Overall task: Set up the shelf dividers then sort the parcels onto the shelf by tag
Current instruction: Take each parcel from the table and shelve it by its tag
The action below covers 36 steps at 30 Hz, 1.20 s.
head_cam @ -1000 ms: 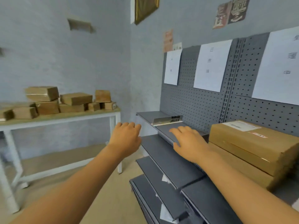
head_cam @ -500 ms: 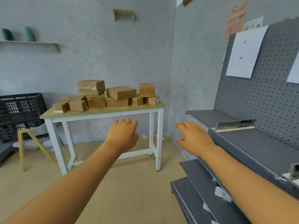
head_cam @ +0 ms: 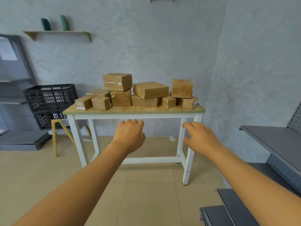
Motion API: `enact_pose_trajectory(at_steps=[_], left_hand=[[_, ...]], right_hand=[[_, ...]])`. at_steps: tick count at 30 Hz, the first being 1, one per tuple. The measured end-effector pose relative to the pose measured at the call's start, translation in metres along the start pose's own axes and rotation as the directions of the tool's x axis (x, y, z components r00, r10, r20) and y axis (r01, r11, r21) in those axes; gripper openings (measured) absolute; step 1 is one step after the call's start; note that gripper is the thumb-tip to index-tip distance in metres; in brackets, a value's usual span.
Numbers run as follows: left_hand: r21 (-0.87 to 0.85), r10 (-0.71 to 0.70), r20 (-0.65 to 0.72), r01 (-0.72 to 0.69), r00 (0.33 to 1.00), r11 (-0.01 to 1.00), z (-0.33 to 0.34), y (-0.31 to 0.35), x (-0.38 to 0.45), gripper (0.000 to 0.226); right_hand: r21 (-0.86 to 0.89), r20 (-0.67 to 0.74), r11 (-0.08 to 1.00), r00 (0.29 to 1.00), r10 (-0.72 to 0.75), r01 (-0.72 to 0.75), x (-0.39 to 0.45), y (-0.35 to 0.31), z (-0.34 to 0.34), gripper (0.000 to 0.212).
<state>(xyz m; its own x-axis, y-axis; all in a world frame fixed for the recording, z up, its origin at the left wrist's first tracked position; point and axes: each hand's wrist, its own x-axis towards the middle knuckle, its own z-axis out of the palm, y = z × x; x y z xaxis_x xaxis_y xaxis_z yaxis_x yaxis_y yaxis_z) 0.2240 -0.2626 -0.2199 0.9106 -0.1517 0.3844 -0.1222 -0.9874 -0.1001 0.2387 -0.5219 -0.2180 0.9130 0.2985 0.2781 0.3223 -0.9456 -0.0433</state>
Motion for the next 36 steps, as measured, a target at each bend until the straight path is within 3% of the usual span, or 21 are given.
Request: enact_pose_trajectory(at_steps=[10,20,36], left_hand=[[0.001,-0.145,0.027,0.145,0.989,0.989,0.071,-0.111,0.081,0.036],[-0.029,-0.084,0.003,0.084,0.996,0.996,0.126,-0.209,0.194,0.037],[-0.074,-0.016,0.002,0.017,1.000,0.997,0.194,-0.209,0.391,0.033]], right_hand=[[0.082,0.040,0.981,0.983,-0.177,0.173,0.164,-0.061,0.071,0.052],[0.102,0.044,0.988,0.991,-0.125,0.120,0.299,-0.100,0.118,0.048],[0.102,0.000,0.991,0.996,-0.084,0.083,0.480,-0.023,0.144,0.050]])
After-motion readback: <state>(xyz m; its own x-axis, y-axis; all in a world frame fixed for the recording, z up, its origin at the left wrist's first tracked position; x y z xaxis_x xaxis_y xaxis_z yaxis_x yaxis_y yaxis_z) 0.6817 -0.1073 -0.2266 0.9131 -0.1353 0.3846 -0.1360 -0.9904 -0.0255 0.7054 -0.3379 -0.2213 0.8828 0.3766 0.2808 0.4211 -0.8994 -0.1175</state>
